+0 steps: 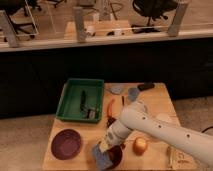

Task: Wipe red bowl with sponge

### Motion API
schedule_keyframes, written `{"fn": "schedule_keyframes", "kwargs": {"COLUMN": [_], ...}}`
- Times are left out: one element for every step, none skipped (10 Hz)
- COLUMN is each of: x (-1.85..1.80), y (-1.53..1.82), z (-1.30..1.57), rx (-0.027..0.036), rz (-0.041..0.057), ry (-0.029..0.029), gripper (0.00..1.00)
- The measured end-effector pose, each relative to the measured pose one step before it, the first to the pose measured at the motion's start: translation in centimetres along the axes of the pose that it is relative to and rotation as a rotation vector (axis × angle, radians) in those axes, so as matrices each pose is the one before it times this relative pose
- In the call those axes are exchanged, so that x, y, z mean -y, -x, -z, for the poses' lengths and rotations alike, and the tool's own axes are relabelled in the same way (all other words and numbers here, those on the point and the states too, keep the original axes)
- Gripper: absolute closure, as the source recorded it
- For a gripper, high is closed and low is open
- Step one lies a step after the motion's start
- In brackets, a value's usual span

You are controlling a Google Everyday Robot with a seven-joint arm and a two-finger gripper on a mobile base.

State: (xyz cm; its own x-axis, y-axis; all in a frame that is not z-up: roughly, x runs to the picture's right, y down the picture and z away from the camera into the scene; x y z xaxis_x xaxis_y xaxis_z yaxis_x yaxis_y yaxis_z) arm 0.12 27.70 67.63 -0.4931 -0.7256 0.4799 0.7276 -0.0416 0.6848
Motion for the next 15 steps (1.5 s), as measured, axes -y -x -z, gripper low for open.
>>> {"fn": "schedule_keyframes", "kwargs": {"x": [-0.600, -0.630, -0.393, -0.717, -0.756, -0.452, -0.363, -0.470, -0.278, -0.117, -0.037, -0.036, 0.136, 0.358, 0.254], "y": [0.533, 0.529, 0.318, 0.501, 0.571, 0.182, -0.196, -0.544, -0.786, -0.945, -0.886, -0.960, -0.656, -0.605, -0.300], "z": [0.238, 0.173, 0.115, 0.360, 0.525, 0.399, 0.291, 0.378, 0.214, 0.116, 0.060, 0.081, -0.055, -0.255, -0.270], "rx": [-0.00479, -0.00476, -0.00103, -0.00731, -0.00893, -0.01218, -0.01004, -0.01210, -0.00718, -0.00232, -0.00135, -0.00216, 0.00018, 0.00214, 0.00004], "rz": [-0.01503, -0.01641, -0.01046, -0.01745, -0.01789, -0.01315, -0.01008, -0.01385, -0.00549, 0.00040, 0.00239, 0.00208, 0.00407, 0.00760, 0.00468], "ry": [-0.00127, -0.00259, 0.00085, 0.00206, 0.00314, 0.00448, 0.00417, 0.00504, 0.00373, 0.00334, 0.00176, 0.00168, 0.00076, -0.00073, -0.00605], "gripper": [0.82, 0.82, 0.82, 0.82, 0.82, 0.82, 0.82, 0.82, 0.82, 0.82, 0.82, 0.82, 0.82, 0.82, 0.82]}}
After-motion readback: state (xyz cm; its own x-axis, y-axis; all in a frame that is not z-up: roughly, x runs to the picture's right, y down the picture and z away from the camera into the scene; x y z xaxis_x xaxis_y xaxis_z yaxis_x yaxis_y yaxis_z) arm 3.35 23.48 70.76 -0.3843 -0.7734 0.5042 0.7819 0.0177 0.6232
